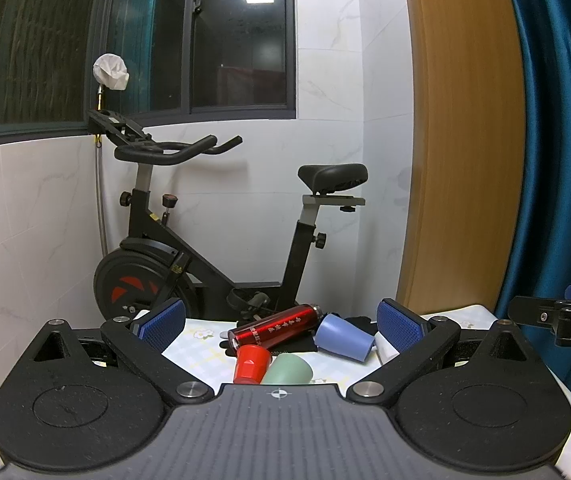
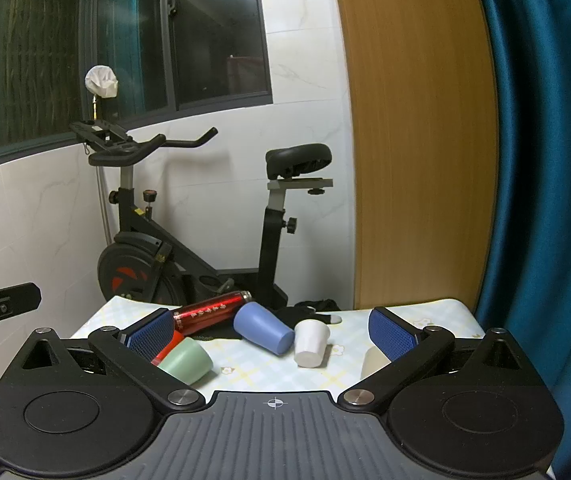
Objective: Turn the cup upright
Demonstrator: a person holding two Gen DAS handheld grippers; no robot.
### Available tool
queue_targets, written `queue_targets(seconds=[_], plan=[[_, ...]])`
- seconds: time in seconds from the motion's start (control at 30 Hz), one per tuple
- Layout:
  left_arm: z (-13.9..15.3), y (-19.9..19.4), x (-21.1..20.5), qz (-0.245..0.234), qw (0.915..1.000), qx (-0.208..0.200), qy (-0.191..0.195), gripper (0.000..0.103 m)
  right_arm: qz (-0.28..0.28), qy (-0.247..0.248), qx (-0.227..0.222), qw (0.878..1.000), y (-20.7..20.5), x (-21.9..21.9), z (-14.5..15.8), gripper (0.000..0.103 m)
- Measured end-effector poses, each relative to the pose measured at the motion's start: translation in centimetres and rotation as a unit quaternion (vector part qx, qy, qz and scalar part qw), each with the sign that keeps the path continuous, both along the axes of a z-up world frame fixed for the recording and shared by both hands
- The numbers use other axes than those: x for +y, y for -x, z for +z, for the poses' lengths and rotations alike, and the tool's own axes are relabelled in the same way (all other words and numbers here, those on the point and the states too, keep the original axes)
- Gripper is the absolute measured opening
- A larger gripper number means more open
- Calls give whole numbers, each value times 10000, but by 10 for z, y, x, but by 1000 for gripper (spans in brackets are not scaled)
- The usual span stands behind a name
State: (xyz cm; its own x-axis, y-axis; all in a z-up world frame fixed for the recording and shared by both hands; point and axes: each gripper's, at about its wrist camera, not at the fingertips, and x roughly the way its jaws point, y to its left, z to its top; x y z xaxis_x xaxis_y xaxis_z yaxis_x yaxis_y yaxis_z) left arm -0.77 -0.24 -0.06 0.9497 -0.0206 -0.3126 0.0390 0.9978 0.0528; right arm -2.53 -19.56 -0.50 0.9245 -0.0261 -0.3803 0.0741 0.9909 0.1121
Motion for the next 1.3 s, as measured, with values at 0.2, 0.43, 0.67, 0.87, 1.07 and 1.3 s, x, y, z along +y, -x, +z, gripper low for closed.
queue_targets(seconds=[0.2, 0.43, 0.67, 0.87, 1.07, 1.3], plan=[[0, 0, 0, -4, 10000, -6, -3, 103, 2, 1, -7, 10000, 0, 0, -1, 103], [1, 2, -3, -41, 10000, -42, -23, 103, -1, 4, -6, 10000, 0, 0, -1, 103], [1, 2, -3, -35, 10000, -40, -22, 103, 1, -3, -5, 10000, 0, 0, 0, 103], [1, 1, -2, -23, 10000, -15, -6, 103, -4, -12, -9, 10000, 1, 0, 1, 103], [-2, -7, 10, 121, 9994, 190, 260, 103, -2, -25, 7, 10000, 2, 0, 2, 103], [-9, -16, 40, 791, 9954, 309, 454, 103, -126, -129, 33, 9998, -3, -4, -2, 103]])
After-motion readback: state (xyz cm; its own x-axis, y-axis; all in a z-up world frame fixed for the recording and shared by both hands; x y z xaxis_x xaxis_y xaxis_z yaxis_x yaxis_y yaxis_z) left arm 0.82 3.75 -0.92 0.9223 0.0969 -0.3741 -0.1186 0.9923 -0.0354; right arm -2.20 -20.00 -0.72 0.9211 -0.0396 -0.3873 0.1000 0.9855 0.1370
